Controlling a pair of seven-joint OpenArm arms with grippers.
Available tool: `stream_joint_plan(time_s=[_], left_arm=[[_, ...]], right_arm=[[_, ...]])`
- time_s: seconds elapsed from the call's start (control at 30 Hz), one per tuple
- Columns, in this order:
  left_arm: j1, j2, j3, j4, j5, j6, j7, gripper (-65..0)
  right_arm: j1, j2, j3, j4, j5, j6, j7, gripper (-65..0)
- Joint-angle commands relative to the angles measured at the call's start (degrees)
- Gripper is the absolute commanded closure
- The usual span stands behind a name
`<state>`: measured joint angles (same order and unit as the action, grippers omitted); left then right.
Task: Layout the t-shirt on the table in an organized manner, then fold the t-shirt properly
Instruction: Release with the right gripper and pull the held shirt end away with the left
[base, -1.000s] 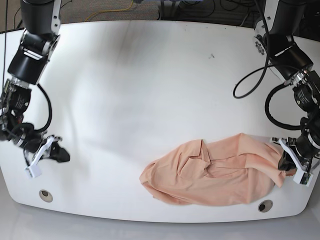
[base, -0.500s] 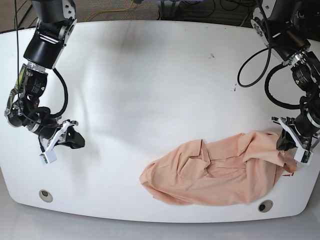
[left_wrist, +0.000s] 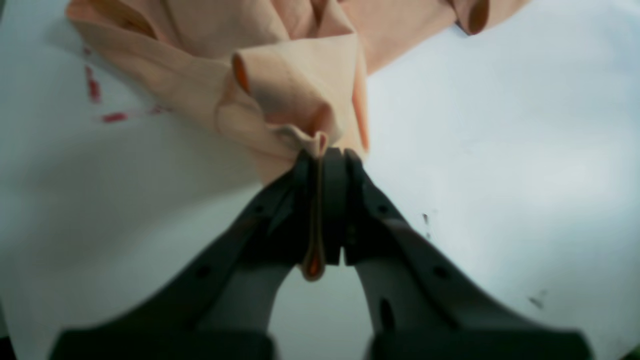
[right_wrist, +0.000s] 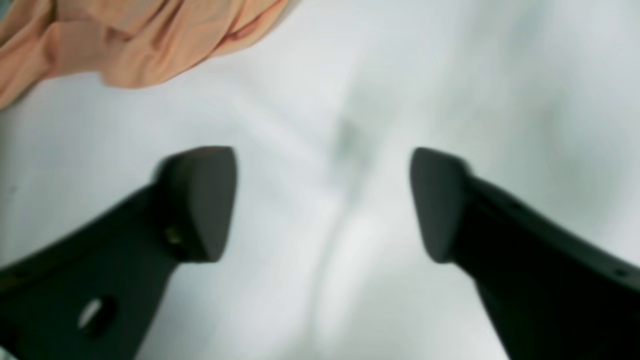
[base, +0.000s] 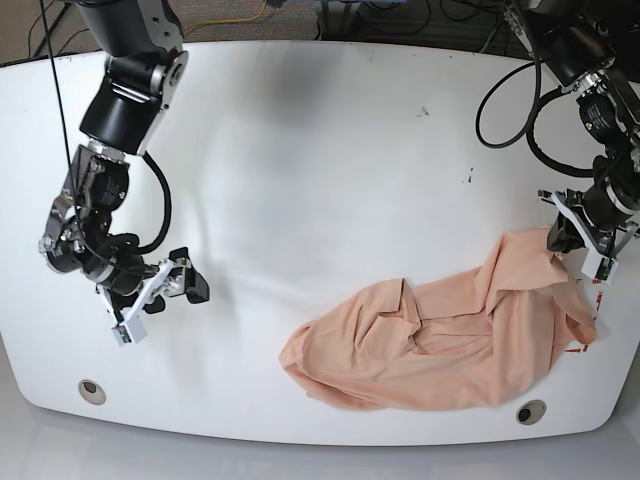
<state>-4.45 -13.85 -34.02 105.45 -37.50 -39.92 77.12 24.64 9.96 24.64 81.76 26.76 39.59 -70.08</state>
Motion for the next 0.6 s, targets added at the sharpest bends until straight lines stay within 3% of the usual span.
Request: stream_joint_plan(time_s=[0.0,0.17,0.57], left_arm=[[1.33,-0.97,-0.31,2.11,-2.99,-0.08,-1.12,0.0],[5.55,-1.05,-0.31,3.34,-5.36,-0.08,-1.12,0.0],[13.37,-0.97,-0.22,4.40,-5.89,-0.08,-1.30,0.0]], right_arm=[[2.74,-1.56,-0.07,0.49,-2.02,0.41,1.38,-61.8],[3.53,-3.14,0.28,-0.48,-4.57,0.41,1.38,-62.0],[0.89,-2.97,-0.07,-0.83,0.80,0.41,1.38,-59.8]])
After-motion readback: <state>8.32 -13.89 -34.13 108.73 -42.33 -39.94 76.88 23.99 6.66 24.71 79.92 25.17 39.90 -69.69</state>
